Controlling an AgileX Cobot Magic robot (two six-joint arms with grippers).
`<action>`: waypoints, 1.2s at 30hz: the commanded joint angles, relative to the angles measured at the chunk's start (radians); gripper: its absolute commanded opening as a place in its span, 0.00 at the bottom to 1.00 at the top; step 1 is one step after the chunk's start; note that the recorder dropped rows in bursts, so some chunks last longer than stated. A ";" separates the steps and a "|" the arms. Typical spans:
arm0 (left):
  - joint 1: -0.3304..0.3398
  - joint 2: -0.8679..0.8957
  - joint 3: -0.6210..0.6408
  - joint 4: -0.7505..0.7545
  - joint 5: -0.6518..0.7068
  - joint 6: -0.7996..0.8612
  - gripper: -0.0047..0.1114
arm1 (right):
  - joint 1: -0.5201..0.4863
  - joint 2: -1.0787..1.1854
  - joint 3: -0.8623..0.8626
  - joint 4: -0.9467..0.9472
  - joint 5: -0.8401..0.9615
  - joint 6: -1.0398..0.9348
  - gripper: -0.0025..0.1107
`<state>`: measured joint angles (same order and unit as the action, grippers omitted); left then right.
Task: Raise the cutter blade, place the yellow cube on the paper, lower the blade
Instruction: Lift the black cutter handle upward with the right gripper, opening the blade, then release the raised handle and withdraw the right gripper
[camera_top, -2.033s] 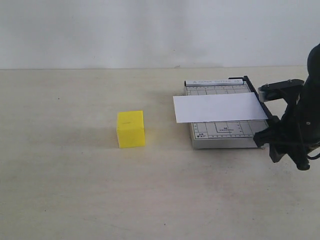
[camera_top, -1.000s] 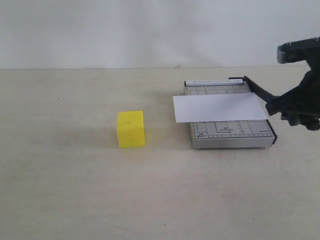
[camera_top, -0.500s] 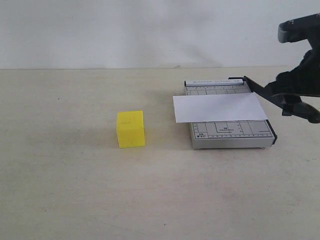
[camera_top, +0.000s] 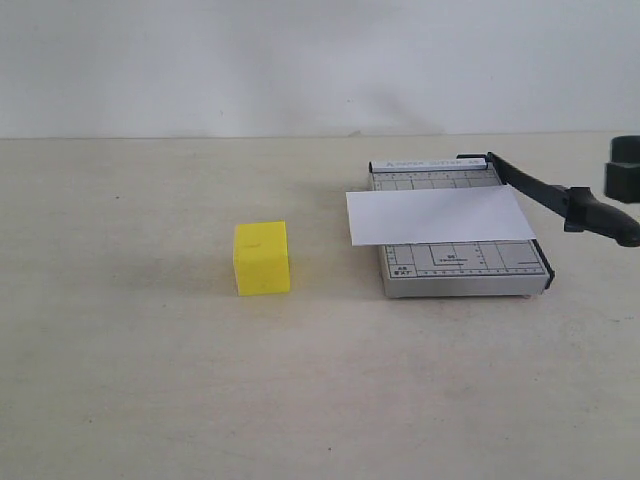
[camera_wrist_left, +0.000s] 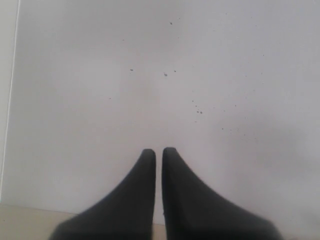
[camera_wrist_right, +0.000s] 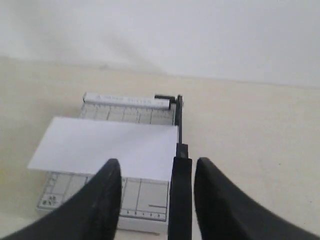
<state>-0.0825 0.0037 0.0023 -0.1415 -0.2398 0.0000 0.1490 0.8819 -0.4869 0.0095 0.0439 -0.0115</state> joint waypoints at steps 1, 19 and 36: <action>0.002 -0.004 -0.002 -0.008 0.001 -0.009 0.08 | -0.001 -0.237 0.135 0.034 -0.094 0.045 0.18; 0.002 -0.004 -0.002 -0.008 -0.030 -0.009 0.08 | -0.001 -0.470 0.201 0.036 0.266 0.098 0.02; 0.002 -0.004 -0.002 -0.008 -0.019 -0.165 0.08 | -0.001 -0.470 0.298 0.036 -0.038 0.232 0.02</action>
<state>-0.0825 0.0037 0.0023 -0.1415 -0.2407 -0.1316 0.1490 0.4156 -0.1909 0.0434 0.0216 0.2195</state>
